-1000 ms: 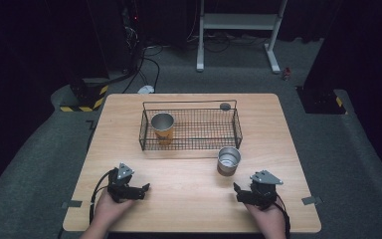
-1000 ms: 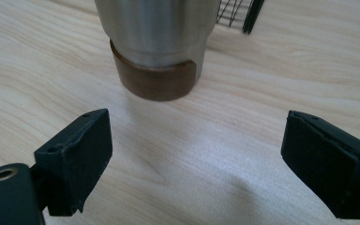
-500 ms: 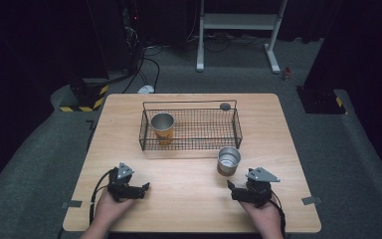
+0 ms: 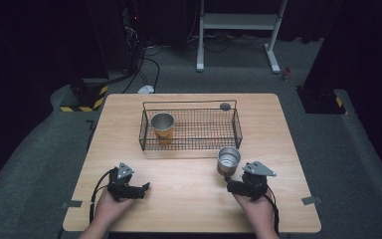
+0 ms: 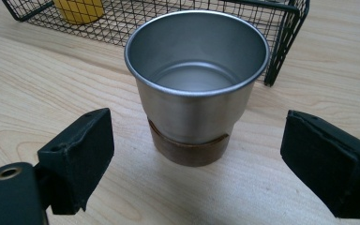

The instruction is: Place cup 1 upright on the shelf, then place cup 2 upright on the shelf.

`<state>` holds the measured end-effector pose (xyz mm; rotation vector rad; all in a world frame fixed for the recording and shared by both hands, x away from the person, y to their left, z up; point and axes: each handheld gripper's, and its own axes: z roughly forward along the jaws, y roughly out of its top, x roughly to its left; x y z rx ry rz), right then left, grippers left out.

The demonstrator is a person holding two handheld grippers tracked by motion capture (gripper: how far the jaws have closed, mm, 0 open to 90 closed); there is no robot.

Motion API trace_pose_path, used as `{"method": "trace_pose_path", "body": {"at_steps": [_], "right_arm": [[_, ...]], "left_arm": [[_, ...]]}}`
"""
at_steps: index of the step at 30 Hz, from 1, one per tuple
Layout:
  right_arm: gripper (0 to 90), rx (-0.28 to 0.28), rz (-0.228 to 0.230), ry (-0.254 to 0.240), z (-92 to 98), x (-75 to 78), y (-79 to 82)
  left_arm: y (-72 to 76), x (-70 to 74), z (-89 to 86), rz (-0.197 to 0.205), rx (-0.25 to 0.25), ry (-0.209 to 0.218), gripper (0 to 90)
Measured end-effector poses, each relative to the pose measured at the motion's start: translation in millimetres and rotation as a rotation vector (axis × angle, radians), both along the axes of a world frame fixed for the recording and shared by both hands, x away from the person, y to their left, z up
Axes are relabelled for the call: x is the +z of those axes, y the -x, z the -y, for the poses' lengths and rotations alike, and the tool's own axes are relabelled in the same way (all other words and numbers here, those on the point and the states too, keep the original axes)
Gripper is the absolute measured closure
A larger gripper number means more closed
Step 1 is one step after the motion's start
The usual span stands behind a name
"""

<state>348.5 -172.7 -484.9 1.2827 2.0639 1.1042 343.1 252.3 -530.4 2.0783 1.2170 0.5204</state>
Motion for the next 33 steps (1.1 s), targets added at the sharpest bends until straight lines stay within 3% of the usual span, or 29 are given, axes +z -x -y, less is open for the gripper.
{"method": "trace_pose_path", "body": {"at_steps": [33], "right_arm": [[10.1,-0.023,-0.02,-0.024,-21.5,-12.9,-30.2]], "left_arm": [[0.4,0.0,-0.2,0.0,-0.002,-0.001,2.4]]}}
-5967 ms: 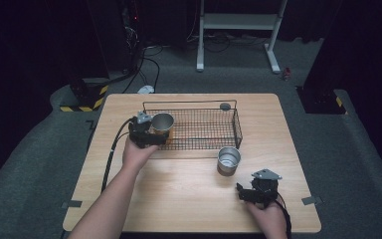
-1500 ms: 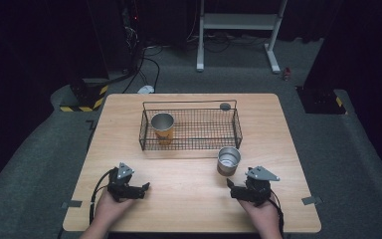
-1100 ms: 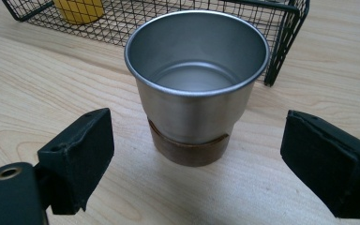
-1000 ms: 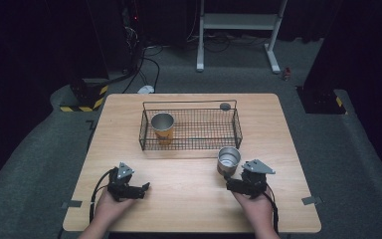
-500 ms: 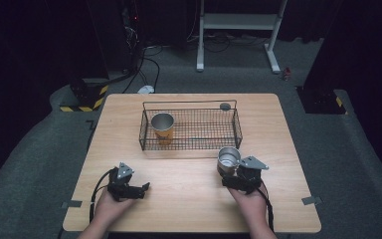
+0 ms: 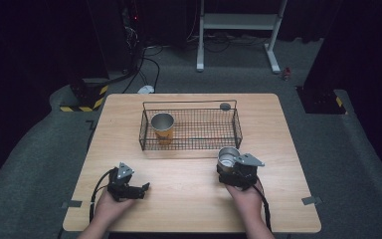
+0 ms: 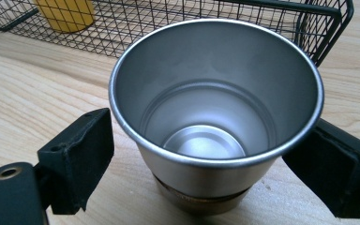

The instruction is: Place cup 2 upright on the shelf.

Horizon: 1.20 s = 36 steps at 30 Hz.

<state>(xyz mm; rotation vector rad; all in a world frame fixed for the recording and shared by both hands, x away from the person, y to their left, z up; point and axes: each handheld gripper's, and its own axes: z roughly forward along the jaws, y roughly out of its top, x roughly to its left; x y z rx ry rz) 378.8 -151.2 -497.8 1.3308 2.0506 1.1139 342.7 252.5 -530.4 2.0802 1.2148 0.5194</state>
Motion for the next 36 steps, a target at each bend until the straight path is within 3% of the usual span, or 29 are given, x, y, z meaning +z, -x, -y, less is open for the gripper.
{"method": "trace_pose_path", "body": {"at_steps": [24,36], "right_arm": [[16.9,-0.017,0.066,0.006,-4.8,-5.7,-11.2],[18.2,-0.019,0.06,0.016,-5.1,-3.9,-10.7]], "left_arm": [[0.4,-0.1,0.3,-0.002,0.004,0.003,2.4],[0.3,-0.1,0.3,-0.002,0.003,0.003,2.3]]}}
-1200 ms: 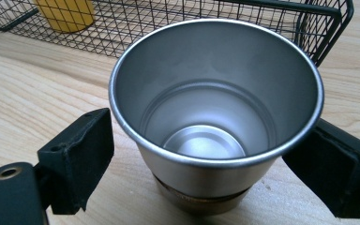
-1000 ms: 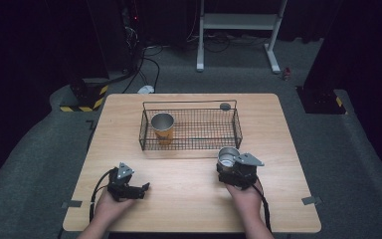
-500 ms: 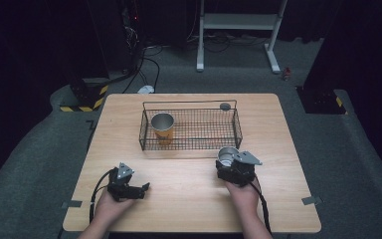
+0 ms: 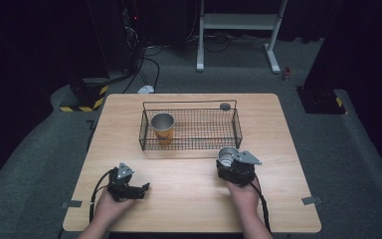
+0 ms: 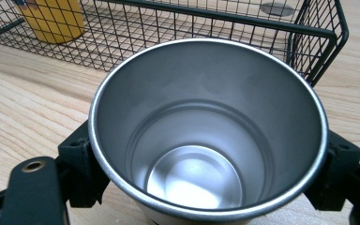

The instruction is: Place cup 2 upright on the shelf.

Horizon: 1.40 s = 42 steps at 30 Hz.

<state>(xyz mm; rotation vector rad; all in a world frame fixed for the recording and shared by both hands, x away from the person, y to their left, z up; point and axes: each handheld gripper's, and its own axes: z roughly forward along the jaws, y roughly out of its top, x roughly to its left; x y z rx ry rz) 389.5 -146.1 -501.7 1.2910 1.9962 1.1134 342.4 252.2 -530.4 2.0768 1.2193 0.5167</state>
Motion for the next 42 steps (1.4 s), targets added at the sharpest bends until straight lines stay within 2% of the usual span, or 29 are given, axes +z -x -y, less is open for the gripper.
{"method": "trace_pose_path", "body": {"at_steps": [7,19,32,42], "right_arm": [[18.2,0.007,0.025,0.002,1.6,10.6,2.5],[18.2,0.027,0.038,0.001,-3.6,26.8,7.1],[18.2,0.036,0.048,-0.023,-1.6,35.0,7.8],[18.2,0.037,0.055,-0.021,-5.2,39.4,2.8]], "left_arm": [[0.0,0.0,0.0,0.0,0.0,0.0,2.3],[0.1,0.0,0.1,0.0,0.001,0.0,2.4],[0.3,-0.1,0.2,0.002,0.003,-0.001,2.3],[0.4,-0.1,0.3,0.001,0.004,0.0,2.3]]}}
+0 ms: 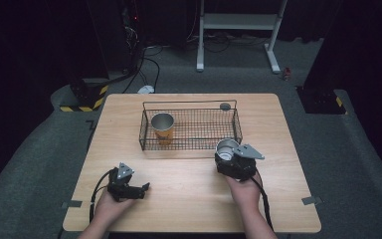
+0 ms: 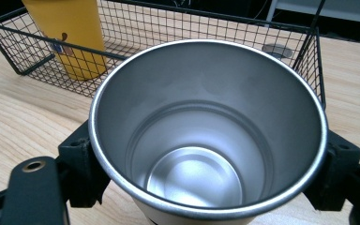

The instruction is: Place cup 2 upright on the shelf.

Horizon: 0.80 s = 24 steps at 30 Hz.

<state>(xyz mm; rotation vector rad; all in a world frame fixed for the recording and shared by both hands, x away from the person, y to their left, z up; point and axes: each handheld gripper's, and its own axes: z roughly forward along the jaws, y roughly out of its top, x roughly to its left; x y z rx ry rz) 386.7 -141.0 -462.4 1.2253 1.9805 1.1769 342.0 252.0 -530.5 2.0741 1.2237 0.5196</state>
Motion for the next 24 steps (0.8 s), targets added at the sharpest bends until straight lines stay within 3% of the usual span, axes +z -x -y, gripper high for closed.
{"method": "trace_pose_path", "body": {"at_steps": [24], "right_arm": [[18.3,0.012,0.022,0.006,-9.1,19.6,-10.0]], "left_arm": [[-0.3,-0.1,-1.1,0.002,-0.014,0.0,2.3]]}}
